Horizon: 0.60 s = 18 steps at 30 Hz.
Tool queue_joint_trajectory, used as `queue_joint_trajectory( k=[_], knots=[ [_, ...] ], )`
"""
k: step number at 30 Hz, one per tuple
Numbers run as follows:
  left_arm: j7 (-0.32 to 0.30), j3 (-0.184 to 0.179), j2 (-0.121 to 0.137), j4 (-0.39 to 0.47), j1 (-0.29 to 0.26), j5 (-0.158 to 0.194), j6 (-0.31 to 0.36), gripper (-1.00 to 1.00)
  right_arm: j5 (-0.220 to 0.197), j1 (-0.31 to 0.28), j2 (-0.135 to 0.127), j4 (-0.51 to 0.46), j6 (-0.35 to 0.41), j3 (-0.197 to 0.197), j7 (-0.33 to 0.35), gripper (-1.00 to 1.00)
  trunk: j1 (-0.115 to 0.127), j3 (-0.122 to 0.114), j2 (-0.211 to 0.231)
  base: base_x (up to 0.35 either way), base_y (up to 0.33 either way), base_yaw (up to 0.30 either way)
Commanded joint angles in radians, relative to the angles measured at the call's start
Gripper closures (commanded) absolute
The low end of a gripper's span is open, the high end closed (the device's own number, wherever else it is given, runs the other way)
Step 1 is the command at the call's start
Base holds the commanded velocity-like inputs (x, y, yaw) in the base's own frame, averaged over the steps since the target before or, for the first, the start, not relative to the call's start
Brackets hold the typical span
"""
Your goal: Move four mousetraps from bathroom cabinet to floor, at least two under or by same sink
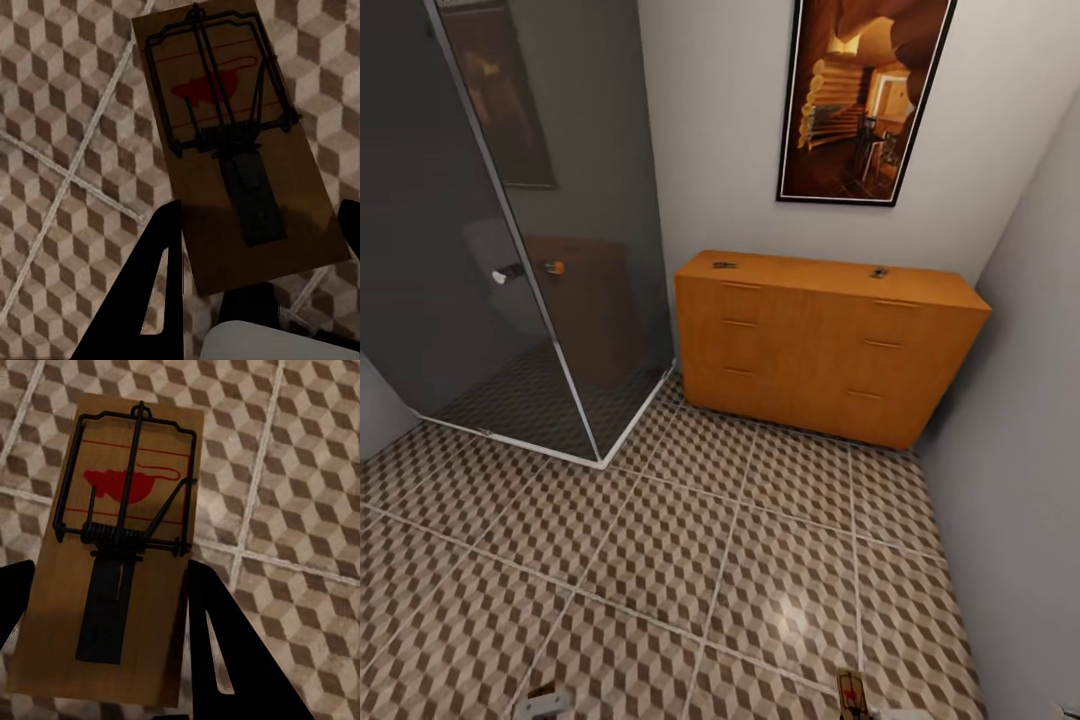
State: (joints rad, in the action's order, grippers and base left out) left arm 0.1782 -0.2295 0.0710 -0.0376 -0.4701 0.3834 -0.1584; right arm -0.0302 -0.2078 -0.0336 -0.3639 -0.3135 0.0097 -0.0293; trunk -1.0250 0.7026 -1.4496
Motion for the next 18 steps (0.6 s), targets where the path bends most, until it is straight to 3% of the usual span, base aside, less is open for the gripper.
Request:
queue_joint_trajectory(
  k=[1,18],
  knots=[
    [0.0,-0.009,-0.001,-0.004,-0.001,0.006,-0.006,1.0,-0.007,0.0,0.0,0.0,-0.004,0.001,0.002,1.0,0.0,0.001,0.0,0.027,0.015,0.28],
    [0.0,-0.009,0.0,-0.004,-0.001,0.006,-0.006,1.0,-0.007,0.0,0.0,0.0,-0.004,0.001,0.002,1.0,0.0,0.001,0.0,0.004,0.002,0.28]
  ],
)
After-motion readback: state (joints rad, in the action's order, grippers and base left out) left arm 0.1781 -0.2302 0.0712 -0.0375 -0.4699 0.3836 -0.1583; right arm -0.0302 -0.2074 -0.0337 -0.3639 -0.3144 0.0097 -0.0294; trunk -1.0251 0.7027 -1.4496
